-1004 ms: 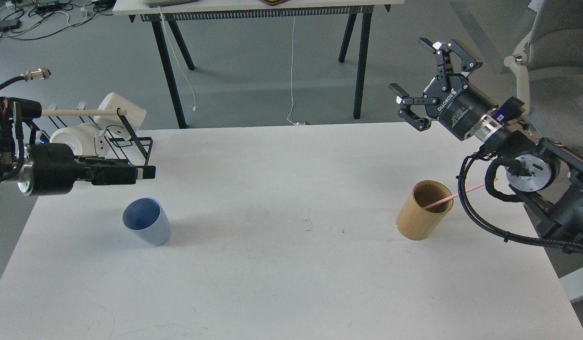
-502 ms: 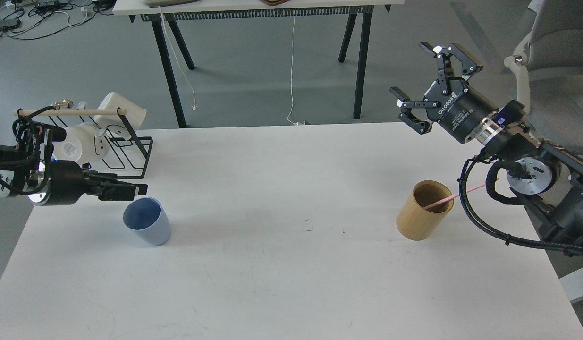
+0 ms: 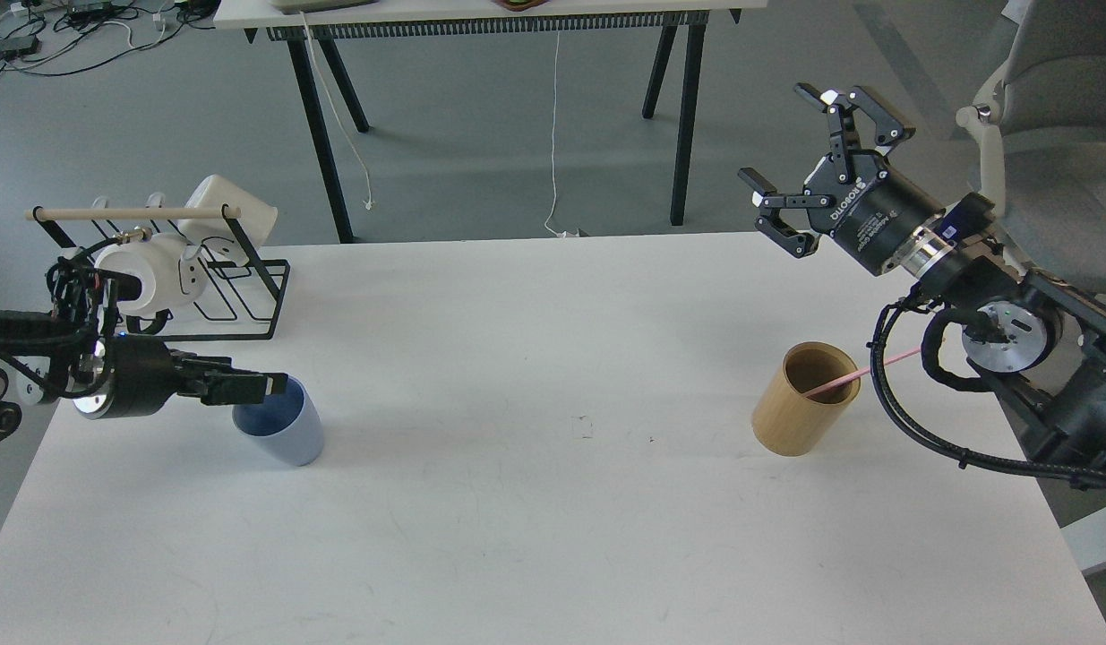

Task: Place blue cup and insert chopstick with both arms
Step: 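Close the left gripper around the blue cup, then lift the blue cup and carry it toward the table center, then set the blue cup upright on the table center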

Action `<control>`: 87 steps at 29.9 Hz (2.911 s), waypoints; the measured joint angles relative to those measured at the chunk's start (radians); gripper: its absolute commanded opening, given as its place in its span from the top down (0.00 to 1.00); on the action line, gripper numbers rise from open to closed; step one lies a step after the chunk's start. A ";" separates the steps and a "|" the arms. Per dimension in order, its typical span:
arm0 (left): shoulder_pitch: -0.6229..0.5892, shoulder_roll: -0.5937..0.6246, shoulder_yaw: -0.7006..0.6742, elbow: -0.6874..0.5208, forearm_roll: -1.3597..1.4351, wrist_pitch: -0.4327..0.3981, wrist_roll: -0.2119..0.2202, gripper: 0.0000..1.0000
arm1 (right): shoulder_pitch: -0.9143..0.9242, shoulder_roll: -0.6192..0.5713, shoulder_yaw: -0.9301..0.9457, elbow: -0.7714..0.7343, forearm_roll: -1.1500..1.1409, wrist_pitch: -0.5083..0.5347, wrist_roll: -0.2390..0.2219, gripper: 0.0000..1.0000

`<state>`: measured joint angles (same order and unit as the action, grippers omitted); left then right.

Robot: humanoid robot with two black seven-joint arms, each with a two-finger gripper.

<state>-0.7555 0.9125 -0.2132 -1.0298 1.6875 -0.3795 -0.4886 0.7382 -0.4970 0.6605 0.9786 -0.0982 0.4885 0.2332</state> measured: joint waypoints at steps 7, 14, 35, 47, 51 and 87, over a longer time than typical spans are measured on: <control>0.023 -0.001 -0.001 0.006 -0.002 0.009 0.000 0.09 | 0.000 -0.002 0.003 0.002 0.000 0.000 0.000 0.04; 0.051 -0.003 -0.003 0.021 -0.003 0.029 0.000 0.28 | 0.000 -0.008 0.004 0.007 0.000 0.000 0.000 0.04; 0.092 -0.006 -0.003 0.019 -0.002 0.068 0.000 1.00 | -0.002 -0.026 0.006 0.021 0.001 0.000 0.000 0.04; 0.084 0.037 -0.040 -0.087 -0.135 0.122 0.000 1.00 | -0.003 -0.029 0.004 0.022 0.001 0.000 0.000 0.04; 0.058 0.029 -0.090 -0.163 -0.154 0.121 0.000 1.00 | -0.001 -0.038 0.031 0.016 0.002 0.000 -0.001 0.04; -0.471 -0.766 0.360 0.246 0.094 0.017 0.000 1.00 | -0.017 -0.163 0.095 -0.084 0.051 0.000 0.000 0.04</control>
<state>-1.2269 0.1468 0.1463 -0.7835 1.7813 -0.3622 -0.4889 0.7216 -0.6597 0.7551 0.8945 -0.0472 0.4886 0.2333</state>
